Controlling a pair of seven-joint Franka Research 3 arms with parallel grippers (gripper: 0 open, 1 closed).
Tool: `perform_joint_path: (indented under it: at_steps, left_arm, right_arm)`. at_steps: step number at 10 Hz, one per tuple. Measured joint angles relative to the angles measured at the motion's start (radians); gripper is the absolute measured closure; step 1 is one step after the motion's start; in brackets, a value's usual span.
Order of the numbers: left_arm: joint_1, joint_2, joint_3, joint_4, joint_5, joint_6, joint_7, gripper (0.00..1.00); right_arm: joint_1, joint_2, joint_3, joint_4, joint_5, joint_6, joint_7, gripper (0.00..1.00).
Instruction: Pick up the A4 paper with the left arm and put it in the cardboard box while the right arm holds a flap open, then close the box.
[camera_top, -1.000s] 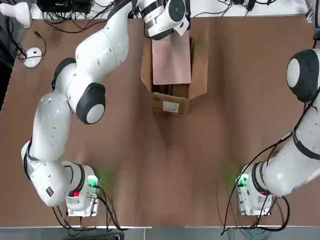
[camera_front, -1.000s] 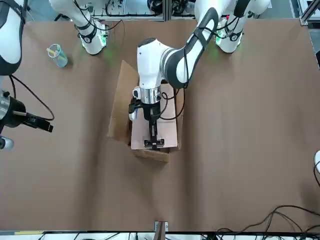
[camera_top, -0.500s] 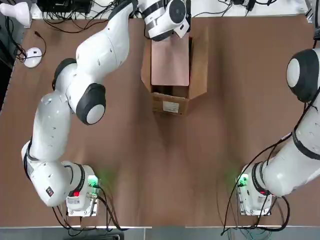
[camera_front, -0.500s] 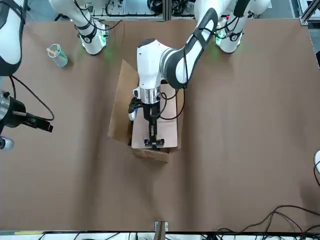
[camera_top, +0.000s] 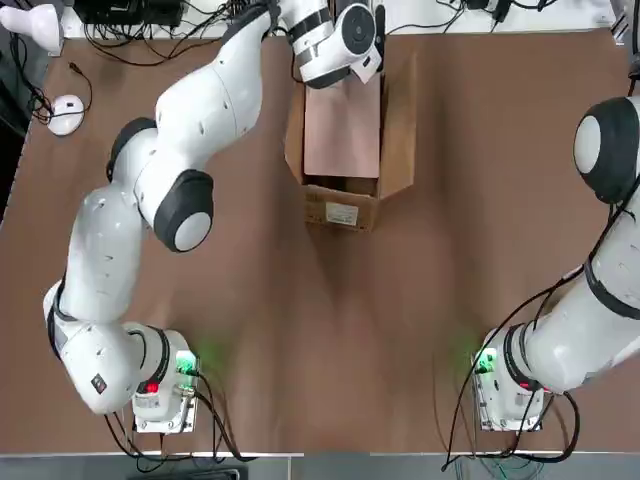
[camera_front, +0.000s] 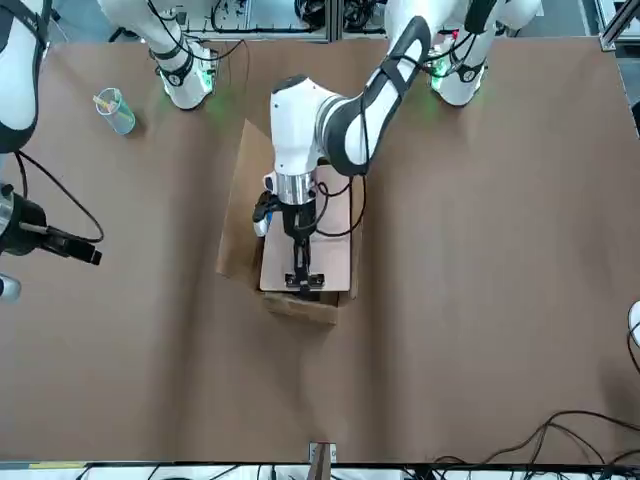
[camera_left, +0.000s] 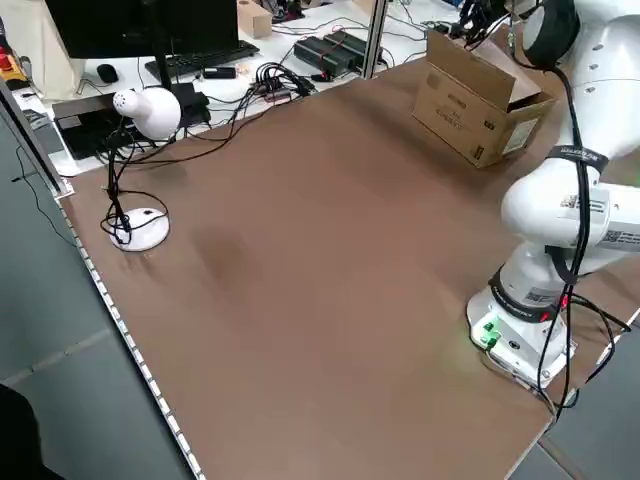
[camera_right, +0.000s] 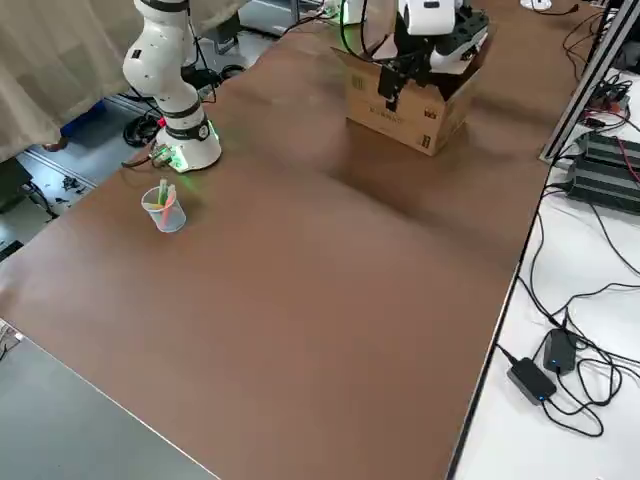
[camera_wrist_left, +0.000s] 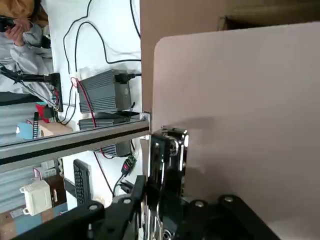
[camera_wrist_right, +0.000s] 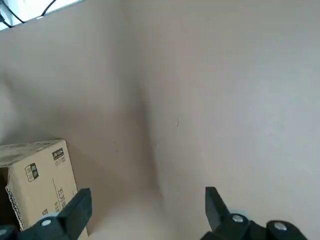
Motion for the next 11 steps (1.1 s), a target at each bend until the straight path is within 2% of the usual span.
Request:
perform_joint_path:
  at_steps: [11]
  left_arm:
    - [-0.003,0.025,0.000,-0.008,0.032,0.039,0.000,0.90]
  right_arm:
    - [-0.001,0.000,0.000,0.000,0.000,0.000,0.000,0.00]
